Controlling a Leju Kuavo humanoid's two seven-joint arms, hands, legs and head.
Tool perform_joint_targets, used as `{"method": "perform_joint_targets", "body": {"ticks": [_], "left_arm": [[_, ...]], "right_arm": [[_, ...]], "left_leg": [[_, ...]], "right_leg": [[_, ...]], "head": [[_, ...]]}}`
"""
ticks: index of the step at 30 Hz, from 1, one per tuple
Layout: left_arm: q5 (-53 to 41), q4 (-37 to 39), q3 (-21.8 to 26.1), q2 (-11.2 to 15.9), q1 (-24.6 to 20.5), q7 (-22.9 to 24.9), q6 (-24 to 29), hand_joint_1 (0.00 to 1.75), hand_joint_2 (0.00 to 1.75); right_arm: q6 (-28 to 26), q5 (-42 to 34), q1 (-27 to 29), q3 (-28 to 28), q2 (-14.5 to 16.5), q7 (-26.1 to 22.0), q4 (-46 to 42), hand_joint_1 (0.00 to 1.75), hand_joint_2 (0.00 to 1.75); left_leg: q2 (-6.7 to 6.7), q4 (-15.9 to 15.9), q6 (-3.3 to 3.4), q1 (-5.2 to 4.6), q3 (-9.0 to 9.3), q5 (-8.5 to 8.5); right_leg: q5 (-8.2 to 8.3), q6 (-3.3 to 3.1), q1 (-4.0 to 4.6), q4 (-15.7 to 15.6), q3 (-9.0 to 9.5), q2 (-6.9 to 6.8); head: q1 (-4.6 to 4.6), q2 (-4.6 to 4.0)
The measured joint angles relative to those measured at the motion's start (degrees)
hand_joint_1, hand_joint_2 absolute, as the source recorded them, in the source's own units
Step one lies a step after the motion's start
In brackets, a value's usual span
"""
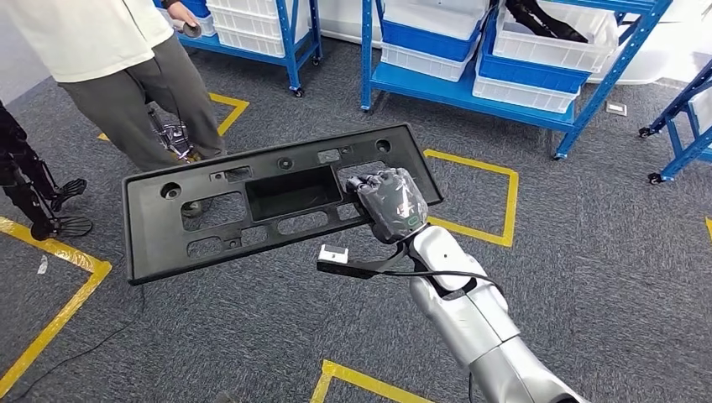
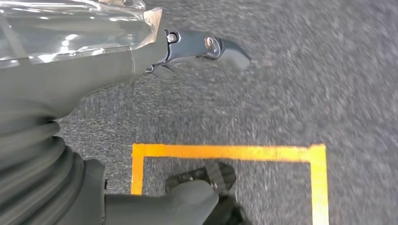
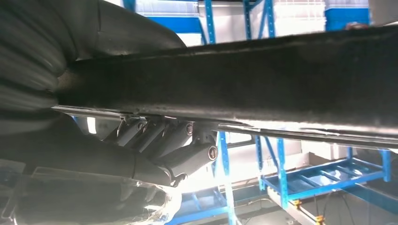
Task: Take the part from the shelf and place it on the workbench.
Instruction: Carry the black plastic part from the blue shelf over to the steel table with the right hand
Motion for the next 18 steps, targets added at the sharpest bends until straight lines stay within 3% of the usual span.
{"method": "perform_joint_targets", "body": {"ticks": [2,5,6,7,8,9,11,13,15,17,18], "left_arm": [[1.15,-0.01,0.27,-0.04,-0.08,-0.55,0.54,0.0,1.75],[2.39,-0.02,0.98,-0.17,-0.32,-1.25,0.97,0.0,1.75],[2.59,-0.01,1.19,-0.23,-0.3,-1.35,0.99,0.0,1.75],[2.68,-0.01,1.36,-0.3,-0.25,-1.41,1.0,0.0,1.75],[2.75,0.0,1.5,-0.35,-0.22,-1.42,1.0,0.0,1.75],[2.78,0.0,1.63,-0.39,-0.21,-1.43,1.01,0.0,1.75],[2.79,0.0,1.84,-0.43,-0.25,-1.44,1.02,0.0,1.75],[2.65,0.0,1.96,-0.41,-0.27,-1.44,1.01,0.0,1.75],[1.93,0.01,1.96,-0.35,-0.25,-1.23,0.73,0.0,1.75],[0.38,0.03,1.76,-0.27,-0.25,-0.65,-0.19,0.0,1.75],[-0.49,0.04,1.53,-0.24,-0.3,-0.31,-0.78,0.0,1.75]], "right_arm": [[0.04,-0.35,-0.05,-0.02,-0.12,-0.84,-0.22,1.66,1.75],[0.06,-0.45,0.08,0.01,-0.54,-1.42,-0.21,1.66,1.75],[0.06,-0.44,0.22,0.03,-0.69,-1.45,-0.19,1.66,1.75],[0.07,-0.42,0.34,0.06,-0.81,-1.45,-0.17,1.66,1.75],[0.07,-0.41,0.4,0.08,-0.89,-1.45,-0.16,1.66,1.75],[0.07,-0.39,0.4,0.1,-0.94,-1.45,-0.16,1.66,1.75],[0.06,-0.39,0.27,0.13,-0.91,-1.47,-0.17,1.66,1.75],[0.02,-0.41,0.09,0.18,-0.89,-1.54,-0.2,1.66,1.75],[-0.11,-0.37,0.03,0.23,-0.88,-1.53,-0.22,1.66,1.75],[-0.38,-0.31,0.09,0.3,-0.86,-1.25,-0.23,1.66,1.75],[-0.61,-0.3,0.15,0.32,-0.88,-1.03,-0.23,1.66,1.75]], "left_leg": [[-0.81,-0.87,0.47,0.38,0.14,0.91],[-2.3,-1.22,0.84,0.6,-0.21,1.56],[-2.9,-1.21,0.78,0.61,-0.32,1.64],[-3.51,-1.18,0.68,0.64,-0.39,1.71],[-4.13,-1.13,0.55,0.69,-0.43,1.78],[-4.72,-1.03,0.38,0.76,-0.45,1.81],[-5.79,-0.68,-0.21,0.83,-0.7,1.8],[-6.52,-0.41,-0.99,0.83,-1.27,1.91],[-7.15,-0.43,-1.71,1.05,-1.82,2.21],[-5.85,1.32,-2.21,1.17,-2.87,1.08],[-4.68,3.73,-2.37,1.19,-4.03,-0.37]], "right_leg": [[-1.42,0.26,-0.07,2.29,-1.16,1.3],[-6.01,0.34,-0.71,12.51,-5.65,3.76],[-6.81,0.6,-0.9,15.07,-6.74,3.95],[-6.69,1.04,-1.09,15.5,-6.83,4.02],[-5.7,1.61,-1.3,13.64,-5.83,4.08],[-4.1,2.23,-1.57,9.81,-3.88,4.33],[-1.62,2.78,-2.02,2.4,-0.16,5.75],[-0.94,2.25,-1.96,-0.07,0.97,6.81],[-0.55,1.29,-1.86,-0.11,0.79,6.35],[-0.24,0.37,-2.06,-0.26,0.73,5.47],[-0.16,0.04,-2.1,-0.31,0.73,4.98]], "head": [[0.08,0.0],[0.21,0.0],[0.22,0.0],[0.22,0.0],[0.23,0.0],[0.23,0.0],[0.25,0.0],[0.19,0.0],[0.14,0.0],[-0.03,0.0],[-0.17,0.0]]}}
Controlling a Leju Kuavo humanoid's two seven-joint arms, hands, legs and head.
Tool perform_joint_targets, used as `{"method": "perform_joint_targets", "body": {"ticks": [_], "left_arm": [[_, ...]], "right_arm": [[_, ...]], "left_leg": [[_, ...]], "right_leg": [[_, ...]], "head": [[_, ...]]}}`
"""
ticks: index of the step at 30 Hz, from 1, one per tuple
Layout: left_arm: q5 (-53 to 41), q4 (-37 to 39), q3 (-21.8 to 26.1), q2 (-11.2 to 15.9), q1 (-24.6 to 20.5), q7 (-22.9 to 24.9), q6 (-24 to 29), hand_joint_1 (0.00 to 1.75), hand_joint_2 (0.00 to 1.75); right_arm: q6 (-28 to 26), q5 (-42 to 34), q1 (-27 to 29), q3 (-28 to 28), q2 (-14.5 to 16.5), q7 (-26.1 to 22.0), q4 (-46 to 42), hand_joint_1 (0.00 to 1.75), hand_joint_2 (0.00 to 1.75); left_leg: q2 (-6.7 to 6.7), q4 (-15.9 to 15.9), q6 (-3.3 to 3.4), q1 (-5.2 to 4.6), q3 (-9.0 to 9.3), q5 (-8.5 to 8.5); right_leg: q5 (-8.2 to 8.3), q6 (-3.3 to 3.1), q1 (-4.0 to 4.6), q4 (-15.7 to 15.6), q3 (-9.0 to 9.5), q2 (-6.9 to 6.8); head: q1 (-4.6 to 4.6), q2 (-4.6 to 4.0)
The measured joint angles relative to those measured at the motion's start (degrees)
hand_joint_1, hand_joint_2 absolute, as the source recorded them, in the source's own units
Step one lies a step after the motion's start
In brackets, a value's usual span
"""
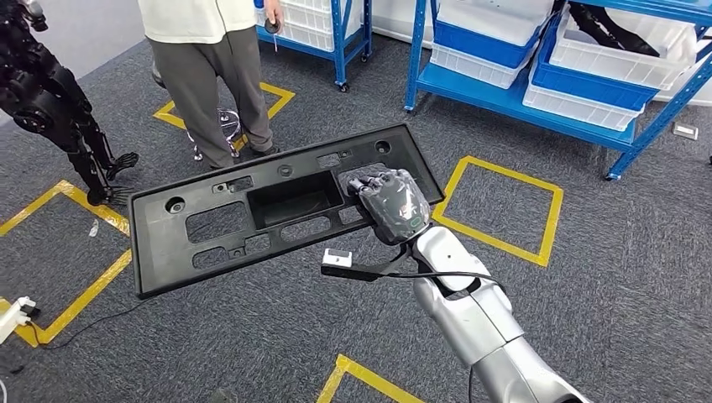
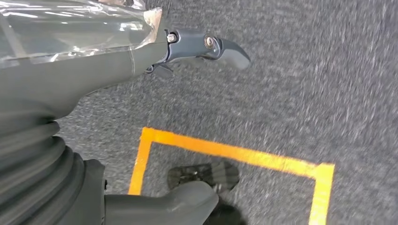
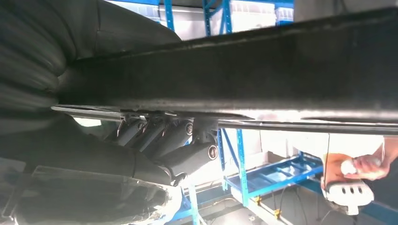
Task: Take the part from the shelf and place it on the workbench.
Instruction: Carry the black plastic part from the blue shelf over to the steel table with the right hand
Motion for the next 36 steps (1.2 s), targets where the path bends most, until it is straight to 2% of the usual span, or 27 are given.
{"method": "perform_joint_targets", "body": {"ticks": [1,2,3,4,5,6,8,10,12,13,14,15,17,18,19,20,21,23,24,25,27,28,30,32,34,35,36], "left_arm": [[-0.83,0.01,-0.3,0.0,-0.05,0.32,-0.54,0.0,1.75],[-1.44,0.01,-0.61,0.0,-0.1,0.59,-0.95,0.0,1.75],[-1.85,0.01,-0.89,0.0,-0.1,0.81,-1.2,0.0,1.75],[-2.06,0.01,-1.07,0.01,-0.08,1.0,-1.34,0.0,1.75],[-2.21,0.01,-1.2,0.07,-0.04,1.18,-1.4,0.0,1.75],[-2.3,0.01,-1.29,0.17,-0.01,1.33,-1.42,0.0,1.75],[-2.58,0.01,-1.44,0.39,0.03,1.64,-1.43,0.0,1.75],[-2.95,0.01,-1.56,0.53,0.11,1.98,-1.32,0.0,1.75],[-3.14,0.01,-1.62,0.65,0.42,2.22,-0.91,0.0,1.75],[-3.09,0.01,-1.61,0.69,0.65,2.19,-0.61,0.0,1.75],[-3.02,0.01,-1.6,0.75,0.82,2.1,-0.35,0.0,1.75],[-2.93,0.01,-1.58,0.78,0.89,1.95,-0.18,0.0,1.75],[-2.81,0.01,-1.56,0.77,0.82,1.63,-0.09,0.0,1.75],[-2.79,0.01,-1.56,0.73,0.77,1.51,-0.1,0.0,1.75],[-2.79,0.01,-1.56,0.68,0.76,1.44,-0.14,0.0,1.75],[-2.85,0.01,-1.56,0.61,0.7,1.43,-0.23,0.0,1.75],[-2.94,0.01,-1.56,0.5,0.58,1.45,-0.38,0.0,1.75],[-3.14,0.01,-1.56,0.18,0.2,1.55,-0.65,0.0,1.75],[-3.17,0.0,-1.56,-0.01,0.03,1.61,-0.72,0.0,1.75],[-3.18,0.0,-1.56,-0.16,-0.07,1.69,-0.73,0.0,1.75],[-3.35,0.0,-1.56,-0.39,-0.01,1.85,-0.65,0.0,1.75],[-3.5,0.01,-1.56,-0.45,0.08,1.94,-0.55,0.0,1.75],[-3.72,0.01,-1.56,-0.54,0.09,2.07,-0.28,0.0,1.75],[-3.67,0.01,-1.56,-0.63,-0.09,2.11,-0.08,0.0,1.75],[-3.53,0.01,-1.56,-0.71,-0.18,2.1,0.0,0.0,1.75],[-3.43,0.01,-1.56,-0.75,-0.17,2.07,0.02,0.0,1.75],[-3.34,0.01,-1.56,-0.79,-0.17,2.01,0.05,0.0,1.75]], "right_arm": [[-0.28,-0.01,0.19,0.02,-0.05,0.25,0.0,1.66,1.75],[-0.55,-0.05,0.48,0.03,-0.13,0.45,0.0,1.66,1.75],[-0.76,-0.15,0.85,0.03,-0.22,0.59,0.0,1.66,1.75],[-0.91,-0.34,1.26,0.05,-0.31,0.65,0.0,1.66,1.75],[-1.04,-0.67,1.62,0.08,-0.37,0.57,0.01,1.66,1.75],[-1.19,-1.09,1.87,0.13,-0.38,0.42,0.02,1.66,1.75],[-1.74,-1.99,2.05,0.21,-0.32,0.07,0.04,1.66,1.75],[-2.42,-2.55,2.12,0.24,-0.23,-0.05,0.12,1.66,1.75],[-2.75,-2.49,2.47,0.24,-0.05,0.01,0.2,1.66,1.75],[-2.76,-2.29,2.7,0.24,0.03,0.04,0.21,1.66,1.75],[-2.76,-2.06,2.88,0.24,0.08,0.07,0.21,1.66,1.75],[-2.76,-1.89,3.01,0.23,0.06,0.08,0.23,1.66,1.75],[-2.85,-1.85,3.24,0.13,-0.21,0.08,0.38,1.66,1.75],[-2.94,-1.95,3.35,0.01,-0.38,0.08,0.53,1.66,1.75],[-3.04,-2.07,3.41,-0.19,-0.52,0.07,0.7,1.66,1.75],[-3.12,-2.19,3.37,-0.45,-0.65,0.07,0.87,1.66,1.75],[-3.15,-2.28,3.23,-0.77,-0.78,0.06,0.98,1.66,1.75],[-3.15,-2.46,2.7,-1.61,-1.05,0.05,1.05,1.66,1.75],[-3.14,-2.57,2.34,-2.06,-1.18,0.0,1.04,1.66,1.75],[-3.12,-2.71,1.96,-2.51,-1.28,-0.13,1.04,1.66,1.75],[-3.1,-2.97,1.05,-3.29,-1.4,-0.71,1.16,1.66,1.75],[-3.13,-3.09,0.51,-3.57,-1.39,-1.08,1.33,1.66,1.75],[-3.39,-3.22,-0.53,-3.98,-1.23,-1.78,1.82,1.66,1.75],[-3.74,-3.27,-1.13,-4.29,-1.13,-2.24,2.41,1.66,1.75],[-3.87,-3.21,-1.31,-4.5,-1.11,-2.44,2.91,1.66,1.75],[-3.88,-3.14,-1.32,-4.54,-1.07,-2.49,3.1,1.66,1.75],[-3.88,-3.05,-1.34,-4.56,-0.99,-2.52,3.27,1.66,1.75]], "left_leg": [[1.3,3.46,-0.17,-0.02,-1.62,-1.86],[2.01,7.3,-0.33,0.03,-3.46,-3.56],[2.4,10.34,-0.42,0.07,-4.94,-4.59],[2.62,11.73,-0.43,0.08,-5.62,-4.69],[2.8,10.73,-0.34,0.07,-5.08,-3.7],[3.15,7.65,-0.15,0.04,-3.45,-2.01],[5.09,-0.14,0.4,-0.24,0.66,0.89],[6.1,-3.47,0.87,-0.71,2.25,1.66],[4.94,-3.76,1.39,-0.89,2.2,1.94],[4.37,-4.13,1.74,-0.81,2.37,2.2],[3.82,-4.54,2.17,-0.66,2.56,2.51],[3.23,-4.91,2.56,-0.5,2.72,2.82],[1.96,-5.05,2.97,-0.45,2.57,3.1],[1.19,-5.03,3.0,-0.47,2.48,3.15],[0.44,-5.0,2.98,-0.48,2.43,3.2],[-0.37,-4.96,2.94,-0.48,2.41,3.25],[-1.18,-4.9,2.85,-0.48,2.42,3.31],[-2.69,-4.64,2.54,-0.59,2.29,3.35],[-3.27,-4.5,2.3,-0.69,2.13,3.35],[-3.75,-4.43,2.01,-0.75,1.93,3.39],[-4.56,-4.52,1.28,-0.65,1.48,3.61],[-4.33,-4.32,0.98,-0.57,1.21,3.54],[-1.84,-1.58,0.45,-0.55,-0.26,1.81],[1.38,5.31,-0.05,-0.44,-3.62,-1.84],[2.46,11.59,-0.44,-0.21,-6.79,-4.37],[2.6,12.92,-0.55,-0.11,-7.51,-4.54],[2.74,12.39,-0.62,-0.02,-7.27,-3.81]], "right_leg": [[-0.01,-0.21,0.14,0.01,-0.01,-0.51],[-0.04,-0.35,0.3,0.01,-0.03,-1.09],[-0.08,-0.41,0.45,0.02,-0.05,-1.68],[-0.11,-0.44,0.56,0.02,-0.06,-2.26],[-0.15,-0.47,0.64,0.02,-0.06,-2.84],[-0.17,-0.48,0.69,0.02,-0.05,-3.34],[-0.27,-0.38,1.04,0.03,-0.02,-4.21],[-0.37,-0.04,1.37,-0.02,-0.01,-5.02],[-0.46,0.51,1.5,-0.27,0.12,-5.93],[-0.74,0.77,1.48,-0.08,0.1,-5.8],[-1.46,0.89,1.47,0.93,-0.27,-5.07],[-2.7,0.86,1.43,3.26,-1.29,-3.91],[-5.85,0.5,1.18,10.64,-4.67,-1.66],[-7.01,0.52,1.12,14.17,-6.43,-1.16],[-7.35,0.73,1.09,15.99,-7.43,-0.93],[-6.8,1.11,1.08,15.72,-7.41,-0.77],[-5.3,1.58,0.98,12.93,-6.18,-0.46],[-1.83,2.17,0.71,4.59,-2.38,1.25],[-0.7,2.11,0.6,1.55,-0.98,1.93],[-0.18,1.88,0.64,0.06,-0.35,2.36],[0.18,1.13,0.65,-0.37,-0.19,1.63],[0.39,0.74,0.53,-0.47,-0.17,1.15],[0.67,-0.11,0.16,-0.74,-0.05,0.06],[0.59,-0.61,0.34,-0.77,-0.01,-1.12],[0.48,-0.76,0.54,-0.75,-0.01,-2.27],[0.44,-0.79,0.59,-0.74,-0.01,-2.83],[0.38,-0.8,0.61,-0.73,0.01,-3.43]], "head": [[-0.13,0.0],[-0.21,0.0],[-0.19,0.0],[-0.2,0.0],[-0.2,0.0],[-0.2,0.0],[-0.17,0.0],[-0.14,0.0],[-0.13,0.0],[-0.09,0.0],[-0.07,0.0],[0.03,0.0],[0.18,0.0],[0.27,0.0],[0.27,0.0],[0.3,0.0],[0.3,0.0],[0.33,0.0],[0.33,0.0],[0.31,0.0],[0.33,0.0],[0.32,0.0],[0.0,0.0],[-0.31,0.0],[-0.31,0.0],[-0.32,0.0],[-0.34,0.0]]}}
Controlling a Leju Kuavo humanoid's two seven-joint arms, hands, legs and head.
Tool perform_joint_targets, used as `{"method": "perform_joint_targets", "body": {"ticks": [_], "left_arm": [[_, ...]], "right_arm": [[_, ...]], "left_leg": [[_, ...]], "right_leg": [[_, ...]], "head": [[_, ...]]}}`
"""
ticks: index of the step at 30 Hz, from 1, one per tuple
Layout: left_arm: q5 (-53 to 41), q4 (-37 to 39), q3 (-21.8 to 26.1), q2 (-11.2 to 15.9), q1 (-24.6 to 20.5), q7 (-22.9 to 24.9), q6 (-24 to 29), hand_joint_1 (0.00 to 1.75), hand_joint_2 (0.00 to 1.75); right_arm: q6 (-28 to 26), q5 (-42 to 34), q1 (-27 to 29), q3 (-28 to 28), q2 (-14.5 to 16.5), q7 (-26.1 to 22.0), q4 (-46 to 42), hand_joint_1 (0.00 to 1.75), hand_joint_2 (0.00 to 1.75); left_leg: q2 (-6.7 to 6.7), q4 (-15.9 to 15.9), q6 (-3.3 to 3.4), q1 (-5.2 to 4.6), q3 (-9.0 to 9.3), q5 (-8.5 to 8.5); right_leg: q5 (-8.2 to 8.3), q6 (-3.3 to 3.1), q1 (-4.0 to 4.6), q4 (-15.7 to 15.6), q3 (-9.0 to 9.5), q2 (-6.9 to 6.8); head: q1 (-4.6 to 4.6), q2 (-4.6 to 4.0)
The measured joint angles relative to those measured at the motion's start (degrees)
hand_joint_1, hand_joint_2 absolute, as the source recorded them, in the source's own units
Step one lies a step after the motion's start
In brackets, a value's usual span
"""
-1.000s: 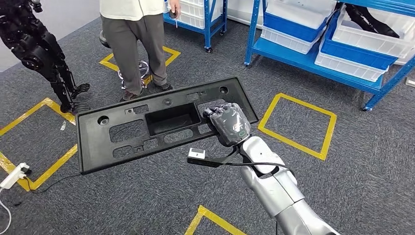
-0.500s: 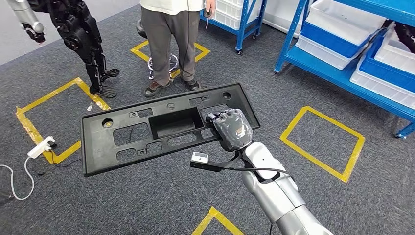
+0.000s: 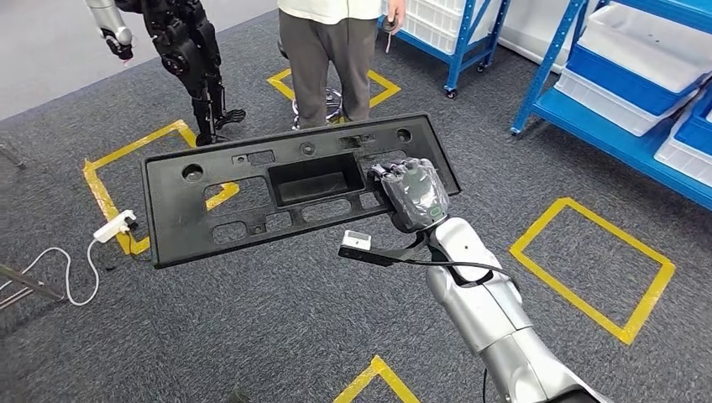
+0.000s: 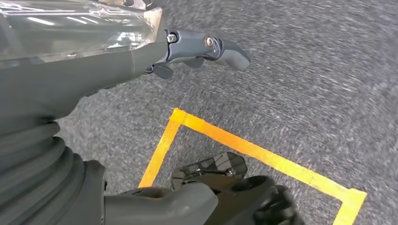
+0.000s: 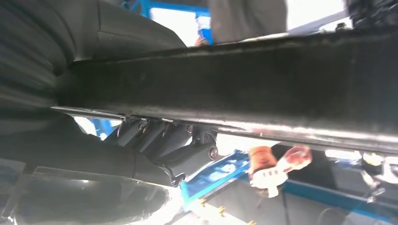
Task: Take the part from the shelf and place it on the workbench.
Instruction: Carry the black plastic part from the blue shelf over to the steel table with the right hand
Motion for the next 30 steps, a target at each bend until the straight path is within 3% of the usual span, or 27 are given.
{"method": "perform_joint_targets", "body": {"ticks": [2,3,5,6,8,9,10,12,13,14,15,16,18,19,21,23,25,27,29,30], "left_arm": [[0.14,-0.02,0.0,-0.03,-0.05,-0.15,0.04,0.0,1.75],[0.15,-0.03,0.0,-0.05,-0.14,-0.22,0.05,0.0,1.75],[0.08,-0.05,0.0,-0.12,-0.46,-0.33,0.09,0.0,1.75],[0.01,-0.06,0.0,-0.15,-0.63,-0.37,0.11,0.0,1.75],[-0.15,-0.06,0.0,-0.18,-0.8,-0.39,0.13,0.0,1.75],[-0.22,-0.06,0.01,-0.22,-0.85,-0.4,0.15,0.0,1.75],[-0.28,-0.06,0.02,-0.27,-0.93,-0.4,0.17,0.0,1.75],[-0.4,-0.07,0.07,-0.34,-1.22,-0.42,0.29,0.0,1.75],[-0.46,-0.07,0.1,-0.36,-1.34,-0.39,0.34,0.0,1.75],[-0.53,-0.07,0.13,-0.38,-1.39,-0.35,0.38,0.0,1.75],[-0.63,-0.07,0.16,-0.39,-1.37,-0.29,0.43,0.0,1.75],[-0.72,-0.07,0.19,-0.38,-1.36,-0.23,0.45,0.0,1.75],[-0.87,-0.07,0.22,-0.36,-1.35,-0.18,0.49,0.0,1.75],[-0.91,-0.07,0.22,-0.34,-1.35,-0.17,0.49,0.0,1.75],[-0.99,-0.06,0.22,-0.31,-1.31,-0.16,0.45,0.0,1.75],[-1.06,-0.04,0.22,-0.28,-1.14,-0.15,0.4,0.0,1.75],[-1.21,-0.03,0.22,-0.25,-1.01,-0.14,0.37,0.0,1.75],[-1.46,-0.02,0.22,-0.25,-1.04,-0.13,0.3,0.0,1.75],[-1.69,-0.02,0.22,-0.31,-1.03,-0.11,0.15,0.0,1.75],[-1.75,-0.01,0.22,-0.33,-1.0,-0.09,0.09,0.0,1.75]], "right_arm": [[-0.01,0.13,-0.06,-0.03,0.23,-0.04,0.23,1.66,1.75],[-0.02,0.14,-0.14,-0.07,0.36,-0.04,0.27,1.66,1.75],[-0.02,0.16,-0.42,-0.16,0.56,-0.02,0.27,1.66,1.75],[-0.01,0.19,-0.55,-0.19,0.63,0.02,0.27,1.66,1.75],[-0.01,0.26,-0.66,-0.2,0.85,0.11,0.25,1.66,1.75],[0.0,0.29,-0.68,-0.21,0.92,0.15,0.22,1.66,1.75],[0.02,0.3,-0.71,-0.24,0.98,0.17,0.2,1.66,1.75],[0.13,0.34,-0.6,-0.31,0.87,0.2,0.18,1.66,1.75],[0.26,0.4,-0.47,-0.33,0.76,0.21,0.18,1.66,1.75],[0.4,0.56,-0.3,-0.35,0.64,0.25,0.19,1.66,1.75],[0.54,0.81,-0.16,-0.36,0.54,0.32,0.18,1.66,1.75],[0.67,1.08,-0.08,-0.36,0.49,0.41,0.15,1.66,1.75],[0.79,1.57,0.02,-0.36,0.44,0.6,-0.03,1.66,1.75],[0.81,1.72,0.06,-0.35,0.43,0.69,-0.16,1.66,1.75],[0.81,1.94,0.26,-0.34,0.47,0.93,-0.5,1.66,1.75],[0.82,2.26,0.55,-0.33,0.62,1.16,-0.92,1.66,1.75],[0.86,2.55,0.76,-0.32,0.86,1.36,-1.43,1.66,1.75],[0.91,2.61,1.03,-0.33,0.94,1.44,-1.91,1.66,1.75],[1.03,2.61,1.61,-0.34,0.83,1.46,-2.26,1.66,1.75],[1.15,2.64,1.96,-0.33,0.78,1.47,-2.43,1.66,1.75]], "left_leg": [[1.15,-6.0,0.05,0.09,3.2,3.28],[2.74,-10.3,0.26,-0.06,5.58,4.9],[4.73,-15.6,0.84,-0.43,8.48,6.49],[4.8,-16.24,1.13,-0.65,8.72,6.5],[3.16,-16.59,1.78,-0.67,8.76,6.75],[2.43,-16.91,2.16,-0.63,8.93,6.95],[1.68,-17.21,2.59,-0.51,9.13,7.17],[0.06,-17.47,3.12,-0.42,9.3,7.37],[-0.87,-17.45,3.25,-0.4,9.3,7.39],[-1.86,-17.44,3.27,-0.4,9.29,7.38],[-2.86,-17.4,3.26,-0.41,9.3,7.37],[-3.81,-17.3,3.23,-0.39,9.31,7.36],[-5.54,-16.91,2.92,-0.28,9.25,7.19],[-6.28,-16.63,2.63,-0.29,9.11,7.05],[-7.34,-16.36,1.91,-0.34,8.72,7.0],[-7.82,-16.39,1.38,-0.22,8.37,7.14],[-5.22,-14.69,0.96,-0.3,7.52,6.05],[-1.38,-8.44,0.63,-0.44,4.61,2.69],[-0.14,-0.83,0.47,-0.36,0.84,-0.4],[-0.04,0.79,0.5,-0.35,0.0,-0.62]], "right_leg": [[-0.22,0.14,0.04,0.01,0.16,-1.29],[-0.4,0.35,0.22,0.04,0.29,-1.87],[-0.79,0.93,0.7,0.03,0.56,-2.95],[-0.94,1.22,0.92,-0.04,0.69,-3.54],[-1.32,1.8,1.11,-0.09,0.88,-4.63],[-1.81,1.99,1.07,0.46,0.76,-4.11],[-2.78,2.01,0.97,2.17,0.08,-2.77],[-5.77,1.68,0.58,9.14,-3.13,0.89],[-7.18,1.6,0.47,13.28,-5.28,2.01],[-7.87,1.75,0.41,16.17,-6.95,2.48],[-7.59,2.12,0.34,16.92,-7.71,2.69],[-6.33,2.63,0.22,15.22,-7.28,2.86],[-2.61,3.61,-0.33,7.38,-4.11,4.13],[-1.27,3.69,-0.5,4.03,-2.56,4.87],[-0.29,3.13,-0.45,1.36,-1.26,5.57],[-0.01,2.32,-0.26,1.32,-1.2,4.67],[0.15,1.52,-0.32,1.18,-1.11,3.78],[0.08,0.64,-0.08,1.1,-1.0,2.67],[-0.08,0.16,0.32,1.11,-0.97,1.24],[-0.14,0.08,0.47,1.11,-0.96,0.51]], "head": [[-0.02,0.0],[-0.03,0.0],[0.15,0.0],[0.26,0.0],[0.38,0.0],[0.44,0.0],[0.48,0.0],[0.7,0.0],[0.78,0.0],[0.85,0.0],[0.86,0.0],[0.86,0.0],[0.87,0.0],[0.9,0.0],[0.89,0.0],[0.84,0.0],[0.64,0.0],[0.36,0.0],[0.26,0.0],[0.25,0.0]]}}
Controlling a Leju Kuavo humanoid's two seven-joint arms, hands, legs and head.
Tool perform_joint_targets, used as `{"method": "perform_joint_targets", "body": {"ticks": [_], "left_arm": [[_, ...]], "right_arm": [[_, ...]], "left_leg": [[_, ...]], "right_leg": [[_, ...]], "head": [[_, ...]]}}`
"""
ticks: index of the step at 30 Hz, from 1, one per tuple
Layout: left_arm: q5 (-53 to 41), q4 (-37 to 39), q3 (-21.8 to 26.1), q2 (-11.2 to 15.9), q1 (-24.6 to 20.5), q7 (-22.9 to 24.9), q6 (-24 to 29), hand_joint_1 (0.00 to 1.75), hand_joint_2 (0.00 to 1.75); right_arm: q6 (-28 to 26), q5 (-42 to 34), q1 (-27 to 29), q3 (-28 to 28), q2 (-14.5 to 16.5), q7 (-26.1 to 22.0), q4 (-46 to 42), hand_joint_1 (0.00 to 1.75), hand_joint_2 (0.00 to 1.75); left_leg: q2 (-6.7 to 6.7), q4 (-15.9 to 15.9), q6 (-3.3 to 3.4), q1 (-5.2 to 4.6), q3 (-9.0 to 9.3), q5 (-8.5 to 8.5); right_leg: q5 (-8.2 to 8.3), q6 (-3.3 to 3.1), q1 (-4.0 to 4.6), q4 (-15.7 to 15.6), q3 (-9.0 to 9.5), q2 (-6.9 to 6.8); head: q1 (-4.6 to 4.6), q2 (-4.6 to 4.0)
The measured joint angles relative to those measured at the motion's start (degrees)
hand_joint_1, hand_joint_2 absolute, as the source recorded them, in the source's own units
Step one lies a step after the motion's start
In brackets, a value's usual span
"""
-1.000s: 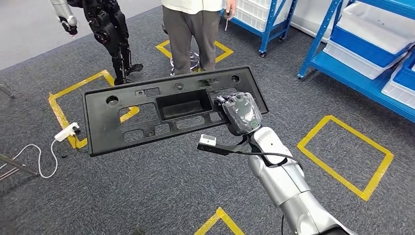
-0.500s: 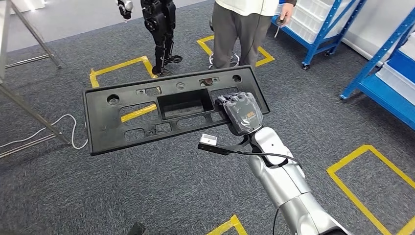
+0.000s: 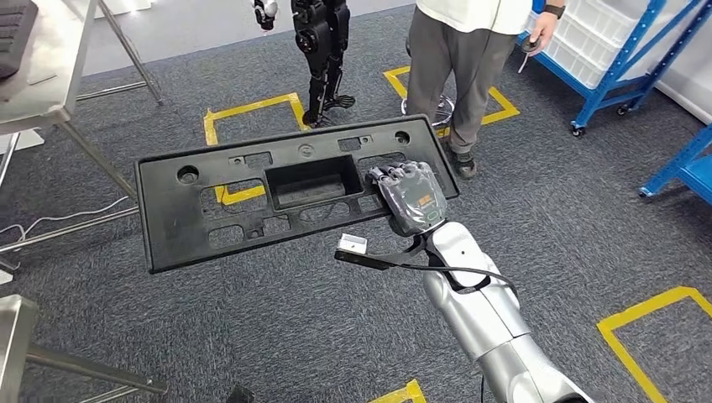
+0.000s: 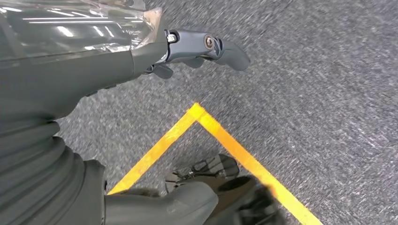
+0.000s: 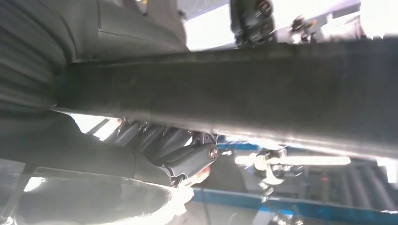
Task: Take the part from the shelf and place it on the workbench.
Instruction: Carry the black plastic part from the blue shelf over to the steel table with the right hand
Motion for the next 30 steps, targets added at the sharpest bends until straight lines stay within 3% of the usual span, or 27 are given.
{"method": "perform_joint_targets", "body": {"ticks": [1,2,4,6,8,9,11,13,15,16,17,19,21,23,24,26,28,30], "left_arm": [[-0.05,0.01,0.0,-0.02,0.02,0.03,-0.05,0.0,1.75],[-0.08,0.01,0.0,-0.01,0.03,0.06,-0.06,0.0,1.75],[-0.14,-0.01,0.0,0.03,-0.02,0.08,-0.06,0.0,1.75],[-0.21,-0.03,0.0,0.06,-0.1,0.07,-0.04,0.0,1.75],[-0.23,-0.04,0.01,0.13,-0.12,0.07,-0.02,0.0,1.75],[-0.23,-0.04,0.01,0.14,-0.09,0.07,-0.03,0.0,1.75],[-0.3,-0.05,0.01,0.12,-0.14,0.06,-0.04,0.0,1.75],[-0.43,-0.05,0.01,0.01,-0.26,0.07,-0.13,0.0,1.75],[-0.63,-0.04,0.01,-0.07,-0.21,0.14,-0.25,0.0,1.75],[-0.74,-0.03,0.02,-0.08,-0.15,0.2,-0.28,0.0,1.75],[-0.86,-0.03,0.02,-0.1,-0.1,0.27,-0.31,0.0,1.75],[-0.97,-0.03,0.02,-0.12,-0.08,0.4,-0.32,0.0,1.75],[-1.01,-0.03,0.01,-0.11,-0.05,0.5,-0.32,0.0,1.75],[-1.02,-0.02,0.02,-0.05,0.15,0.56,-0.32,0.0,1.75],[-1.01,-0.02,0.02,0.01,0.28,0.57,-0.31,0.0,1.75],[-1.01,-0.01,0.01,0.09,0.35,0.59,-0.3,0.0,1.75],[-1.01,-0.01,0.0,0.07,0.24,0.59,-0.3,0.0,1.75],[-1.04,-0.01,0.0,0.05,0.21,0.58,-0.32,0.0,1.75]], "right_arm": [[0.14,0.05,0.32,0.01,-0.02,0.01,-0.21,1.66,1.75],[0.27,0.12,0.57,0.01,-0.03,0.03,-0.48,1.66,1.75],[0.43,0.2,0.8,-0.01,-0.05,0.05,-1.13,1.66,1.75],[0.59,0.18,0.87,-0.08,-0.14,0.09,-1.73,1.66,1.75],[0.84,0.19,1.0,-0.12,-0.18,0.11,-2.18,1.66,1.75],[0.96,0.22,1.07,-0.12,-0.21,0.13,-2.4,1.66,1.75],[1.04,0.34,1.18,-0.15,-0.38,0.14,-2.78,1.66,1.75],[1.18,0.39,1.53,-0.22,-0.86,0.19,-2.92,1.66,1.75],[1.29,0.4,2.11,-0.27,-1.37,0.27,-2.92,1.66,1.75],[1.3,0.43,2.34,-0.28,-1.54,0.31,-2.92,1.66,1.75],[1.3,0.48,2.51,-0.27,-1.67,0.32,-2.92,1.66,1.75],[1.3,0.55,2.63,-0.28,-1.86,0.37,-2.96,1.66,1.75],[1.3,0.55,2.7,-0.29,-1.95,0.45,-3.05,1.66,1.75],[1.3,0.57,2.75,-0.28,-1.85,0.48,-3.13,1.66,1.75],[1.3,0.59,2.74,-0.27,-1.75,0.48,-3.16,1.66,1.75],[1.3,0.6,2.69,-0.27,-1.5,0.5,-3.27,1.66,1.75],[1.3,0.57,2.71,-0.28,-1.44,0.51,-3.36,1.66,1.75],[1.3,0.58,2.77,-0.27,-1.5,0.5,-3.38,1.66,1.75]], "left_leg": [[0.1,-0.8,0.12,-0.02,0.41,0.88],[0.47,-3.93,0.37,-0.08,2.11,2.55],[2.95,-12.18,1.16,-0.53,6.7,5.53],[4.46,-16.11,1.83,-1.09,8.79,6.34],[3.2,-16.5,2.26,-1.28,8.74,6.49],[2.52,-16.86,2.52,-1.14,8.92,6.73],[1.13,-17.59,3.17,-0.7,9.35,7.33],[-0.46,-17.8,3.47,-0.45,9.43,7.59],[-2.32,-17.77,3.44,-0.4,9.42,7.61],[-3.22,-17.72,3.4,-0.35,9.43,7.62],[-4.15,-17.63,3.3,-0.27,9.43,7.62],[-5.85,-17.17,2.78,-0.2,9.24,7.48],[-7.13,-16.73,2.04,-0.26,8.76,7.4],[-8.1,-16.78,1.42,-0.13,8.32,7.61],[-7.83,-16.67,1.18,-0.04,8.15,7.58],[-4.76,-14.1,0.8,-0.11,6.89,5.99],[-1.05,-7.18,0.49,-0.13,3.56,2.51],[-0.08,-0.83,0.41,-0.02,0.33,0.18]], "right_leg": [[-0.07,-0.09,0.14,0.0,0.04,-0.73],[-0.14,-0.16,0.27,0.0,0.11,-1.41],[-0.36,-0.15,0.7,0.0,0.3,-2.63],[-0.59,0.12,1.05,-0.04,0.46,-3.66],[-0.77,0.53,1.15,-0.19,0.69,-4.79],[-1.03,0.76,1.13,0.03,0.61,-4.54],[-2.77,0.93,0.94,3.19,-0.71,-1.77],[-5.79,0.79,0.52,10.5,-4.09,1.33],[-7.45,1.16,0.21,16.18,-7.05,2.04],[-7.02,1.63,0.05,16.11,-7.23,2.11],[-5.65,2.25,-0.22,13.65,-6.26,2.34],[-2.17,3.37,-0.95,5.58,-2.7,4.41],[-0.42,3.31,-1.28,1.01,-0.57,5.96],[-0.18,2.46,-1.03,0.72,-0.35,5.2],[-0.05,2.09,-1.01,0.67,-0.31,4.68],[0.09,1.18,-0.97,0.47,-0.15,3.47],[0.0,0.46,-0.59,0.43,-0.08,2.07],[-0.15,0.18,-0.16,0.44,-0.1,0.52]], "head": [[-0.01,0.0],[-0.01,0.0],[0.03,0.0],[0.05,0.0],[0.03,0.0],[0.05,0.0],[0.14,0.0],[0.4,0.0],[0.56,0.0],[0.56,0.0],[0.55,0.0],[0.62,0.0],[0.67,0.0],[0.66,0.0],[0.62,0.0],[0.35,0.0],[0.07,0.0],[0.05,0.0]]}}
